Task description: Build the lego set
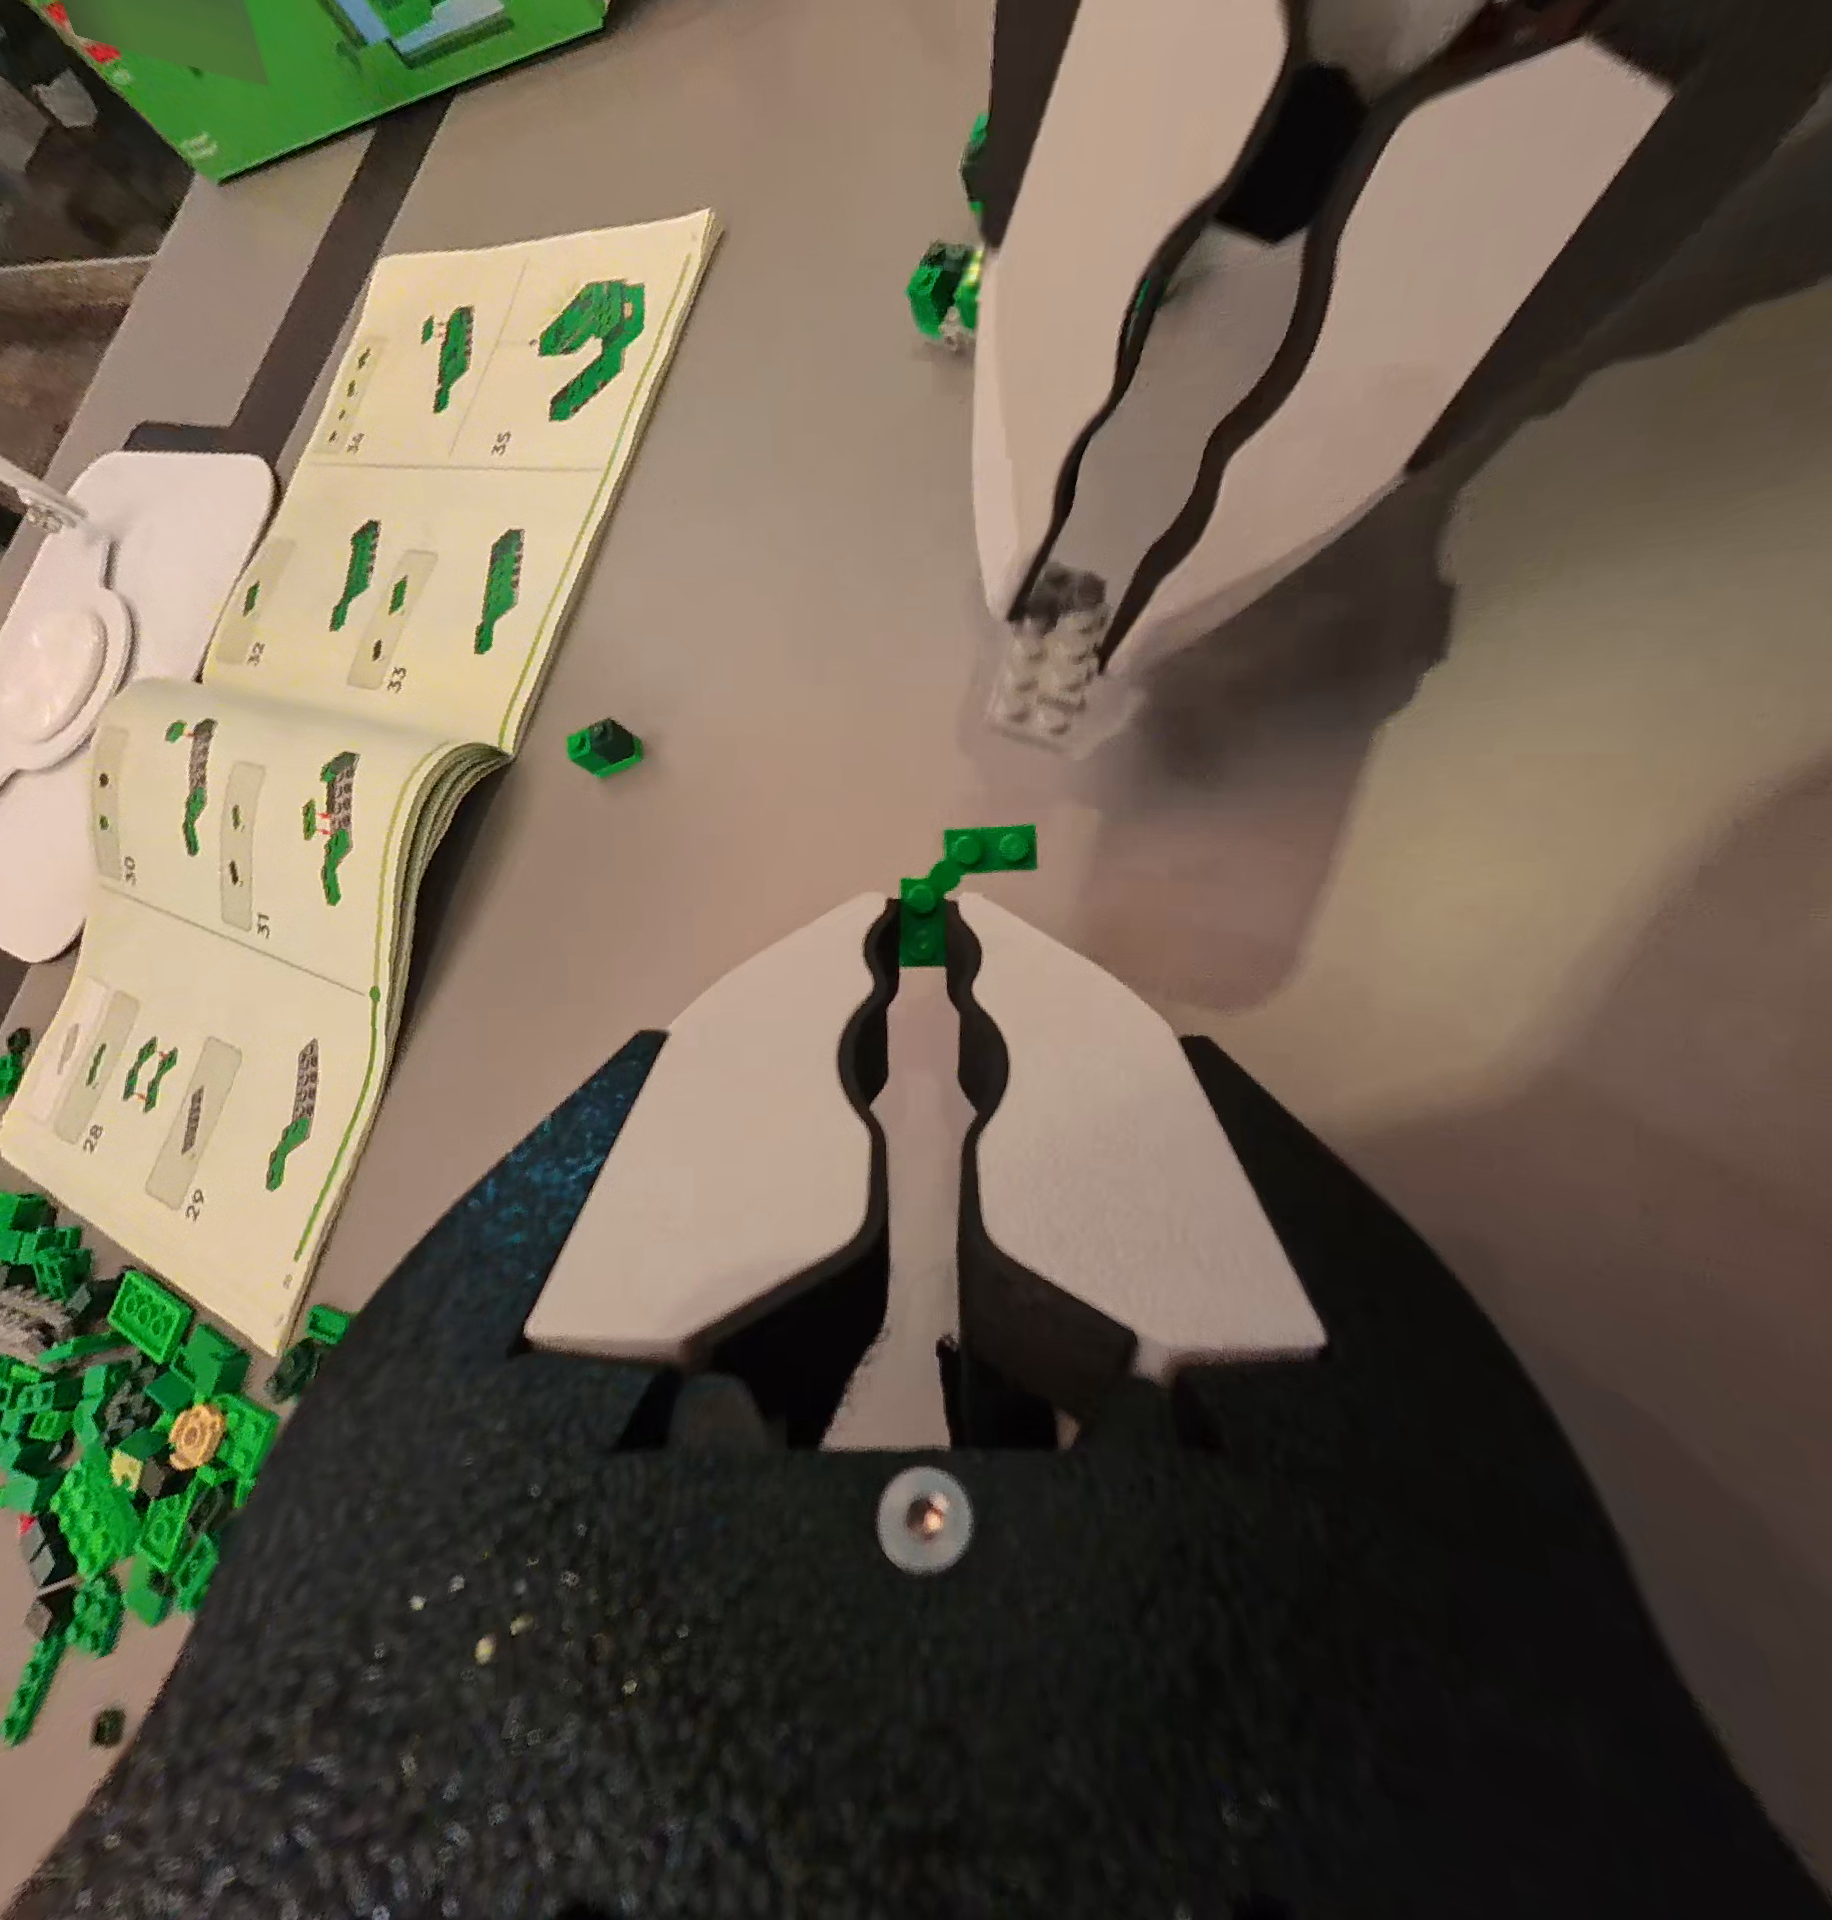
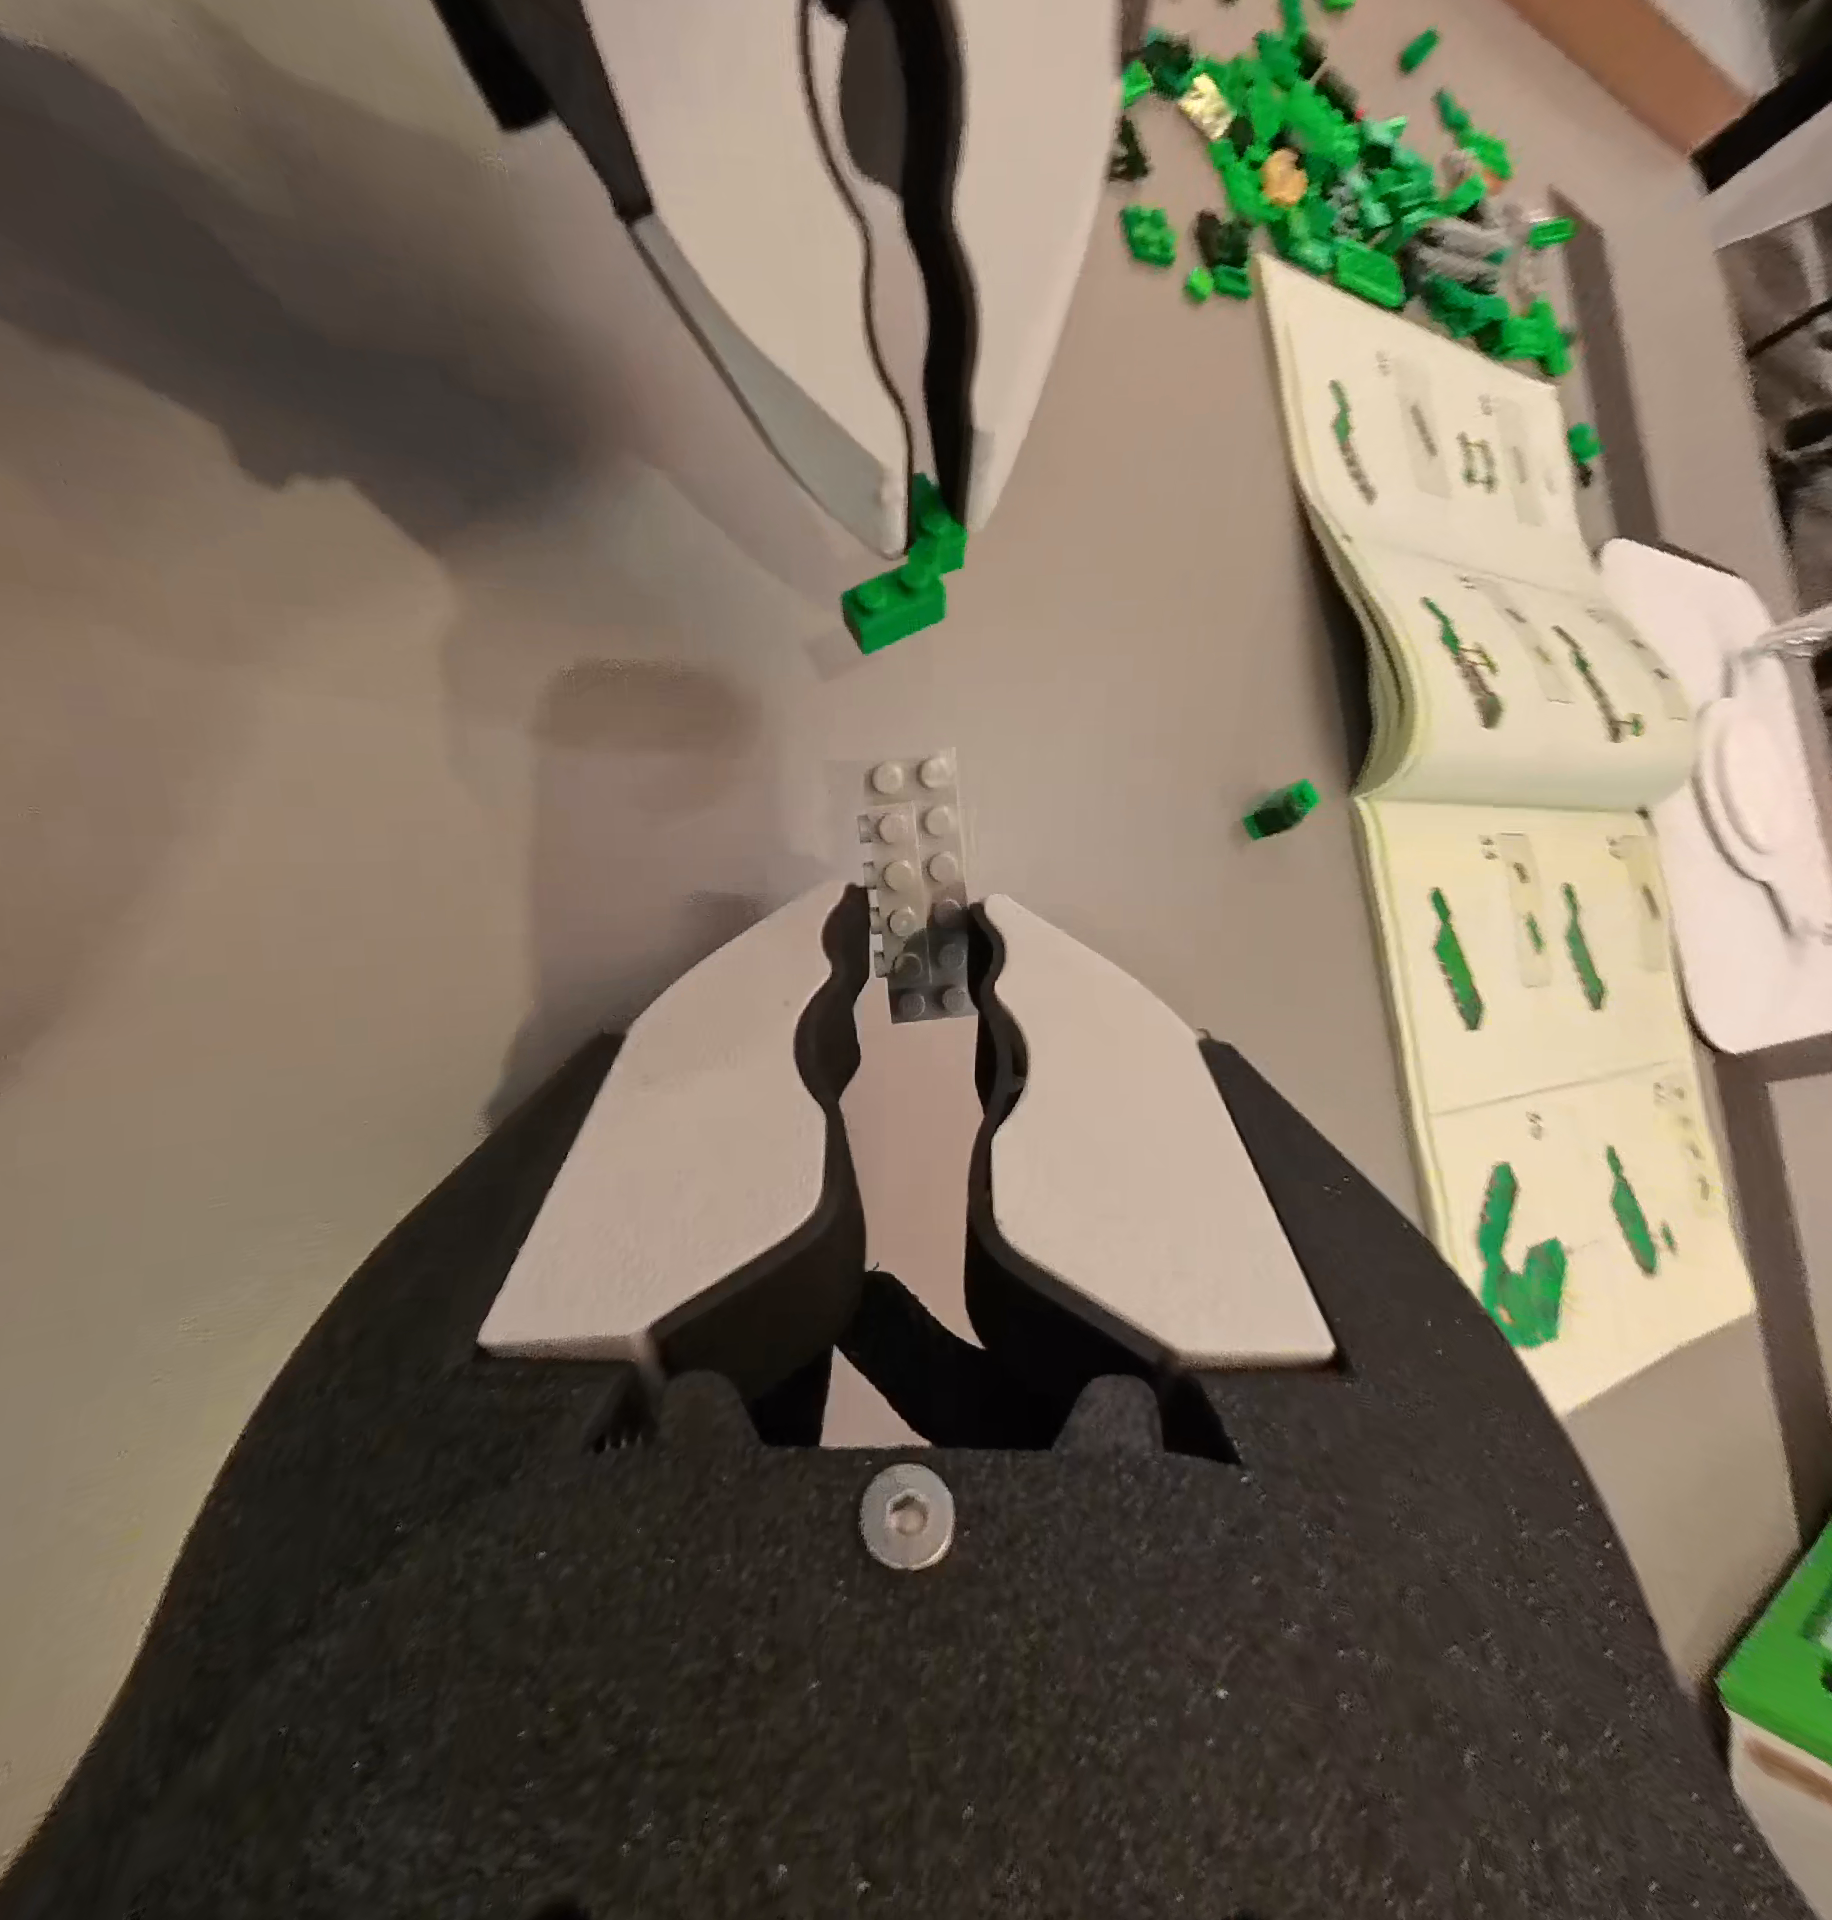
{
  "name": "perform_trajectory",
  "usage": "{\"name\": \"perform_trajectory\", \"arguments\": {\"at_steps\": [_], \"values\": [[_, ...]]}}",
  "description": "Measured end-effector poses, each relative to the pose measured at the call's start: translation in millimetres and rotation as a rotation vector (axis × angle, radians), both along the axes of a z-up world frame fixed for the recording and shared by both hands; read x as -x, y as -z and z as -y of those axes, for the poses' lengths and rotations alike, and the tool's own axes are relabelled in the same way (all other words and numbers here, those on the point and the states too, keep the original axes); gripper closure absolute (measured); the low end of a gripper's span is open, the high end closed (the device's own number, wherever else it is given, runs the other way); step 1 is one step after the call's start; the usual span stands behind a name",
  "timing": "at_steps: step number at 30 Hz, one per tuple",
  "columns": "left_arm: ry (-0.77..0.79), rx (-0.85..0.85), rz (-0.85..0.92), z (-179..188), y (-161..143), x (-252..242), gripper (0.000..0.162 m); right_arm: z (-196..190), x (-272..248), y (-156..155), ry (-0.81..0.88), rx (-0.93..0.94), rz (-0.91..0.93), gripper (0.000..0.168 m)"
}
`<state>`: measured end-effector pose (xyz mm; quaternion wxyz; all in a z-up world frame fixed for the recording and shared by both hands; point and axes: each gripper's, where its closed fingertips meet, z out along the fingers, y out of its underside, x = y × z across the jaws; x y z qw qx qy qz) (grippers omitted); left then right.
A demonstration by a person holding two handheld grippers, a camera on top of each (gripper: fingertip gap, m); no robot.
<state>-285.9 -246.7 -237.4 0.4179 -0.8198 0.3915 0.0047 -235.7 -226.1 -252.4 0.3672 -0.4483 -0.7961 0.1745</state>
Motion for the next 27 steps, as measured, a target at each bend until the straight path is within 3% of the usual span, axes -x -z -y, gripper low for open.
{"name": "perform_trajectory", "arguments": {"at_steps": [4,12,27], "values": [[0.075,0.038,-0.019,8.5,-2.5,-9.9,0.155,17.4,-1.3,14.2,-0.068,0.055,0.109,0.151],[0.141,0.278,-0.006,26.9,31.2,-18.0,0.155,40.0,-5.3,33.3,-0.139,0.246,0.301,0.15],[0.146,0.359,-0.05,28.6,42.8,-18.2,0.155,43.1,2.9,33.2,-0.142,0.269,0.33,0.15]]}}
